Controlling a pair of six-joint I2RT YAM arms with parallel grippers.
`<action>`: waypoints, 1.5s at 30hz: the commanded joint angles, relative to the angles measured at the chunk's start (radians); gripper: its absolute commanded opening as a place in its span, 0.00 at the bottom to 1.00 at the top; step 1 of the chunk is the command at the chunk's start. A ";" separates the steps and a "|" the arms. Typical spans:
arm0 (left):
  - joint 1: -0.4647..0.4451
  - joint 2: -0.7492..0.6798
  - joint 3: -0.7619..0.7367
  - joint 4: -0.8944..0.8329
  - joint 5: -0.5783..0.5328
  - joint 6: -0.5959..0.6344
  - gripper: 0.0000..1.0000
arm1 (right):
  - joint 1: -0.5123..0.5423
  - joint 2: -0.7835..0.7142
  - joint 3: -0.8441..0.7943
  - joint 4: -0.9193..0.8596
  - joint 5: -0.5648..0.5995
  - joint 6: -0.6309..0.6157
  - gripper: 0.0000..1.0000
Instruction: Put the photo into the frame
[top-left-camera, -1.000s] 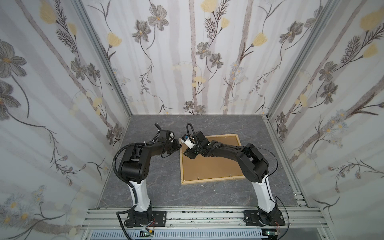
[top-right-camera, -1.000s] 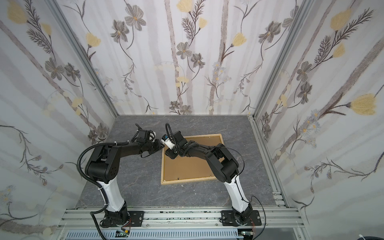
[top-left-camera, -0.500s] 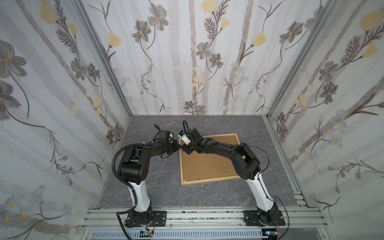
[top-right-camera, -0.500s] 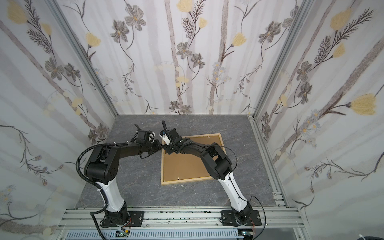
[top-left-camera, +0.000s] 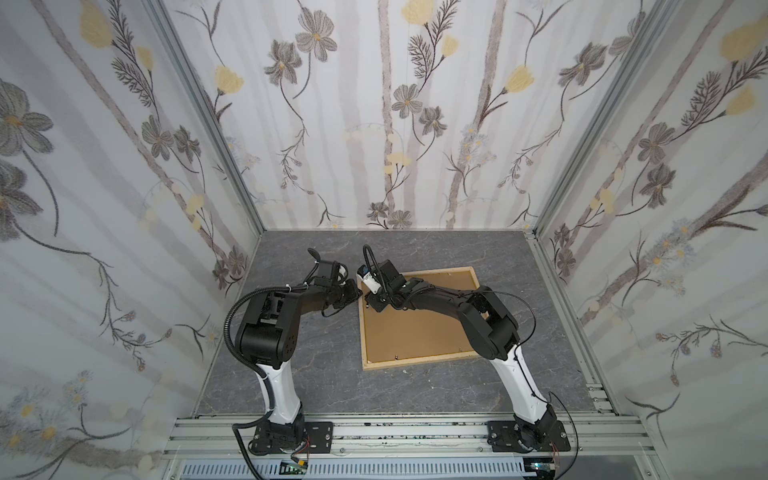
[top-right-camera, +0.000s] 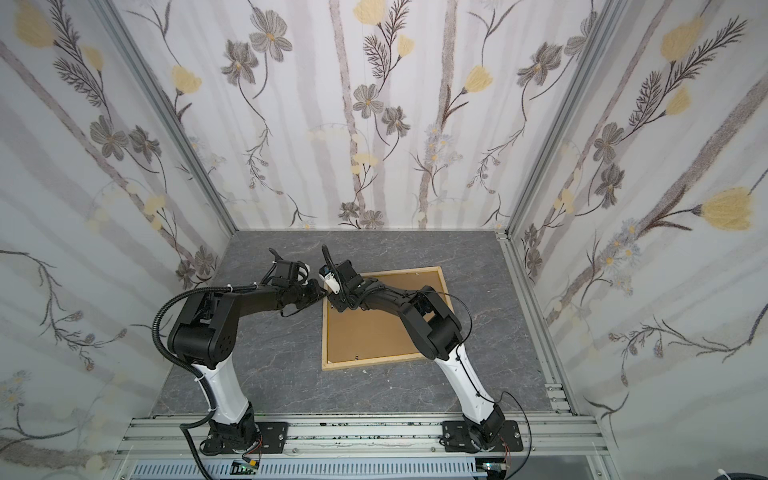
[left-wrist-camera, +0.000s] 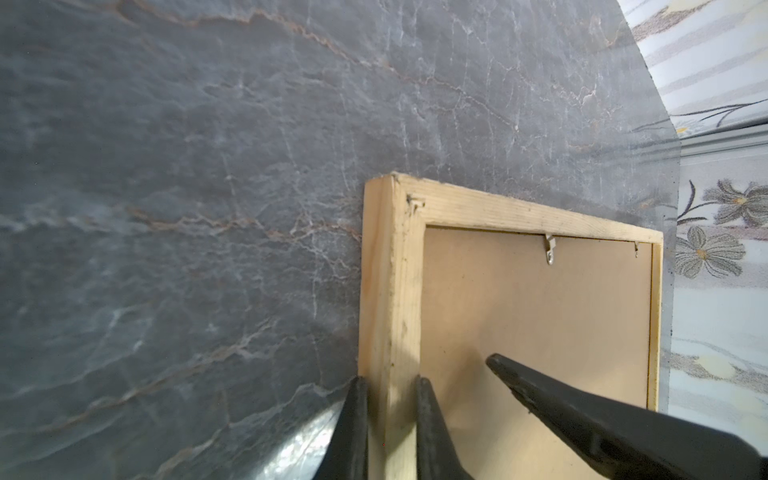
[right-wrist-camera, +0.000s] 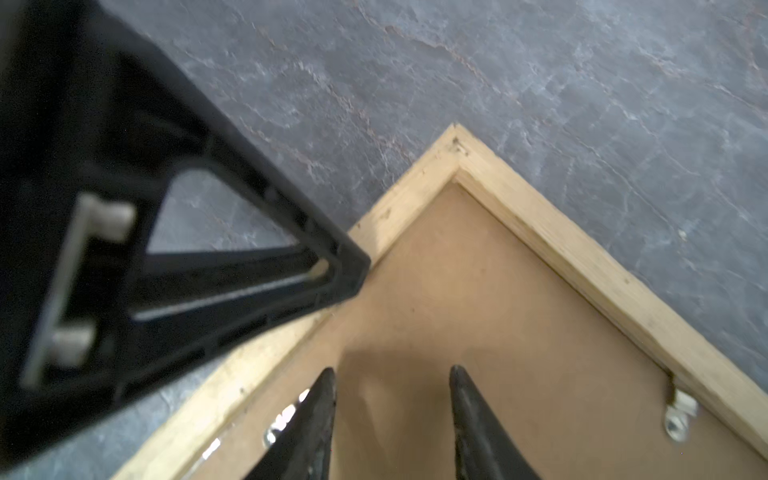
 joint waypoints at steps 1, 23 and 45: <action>0.006 0.008 -0.002 -0.112 -0.033 -0.015 0.03 | 0.009 -0.047 -0.065 -0.055 0.031 -0.037 0.44; 0.006 0.009 -0.007 -0.103 -0.025 -0.022 0.03 | 0.001 0.080 0.176 -0.108 -0.034 -0.007 0.47; 0.011 0.015 -0.004 -0.099 -0.024 -0.026 0.03 | 0.013 -0.062 -0.092 -0.077 0.016 -0.043 0.45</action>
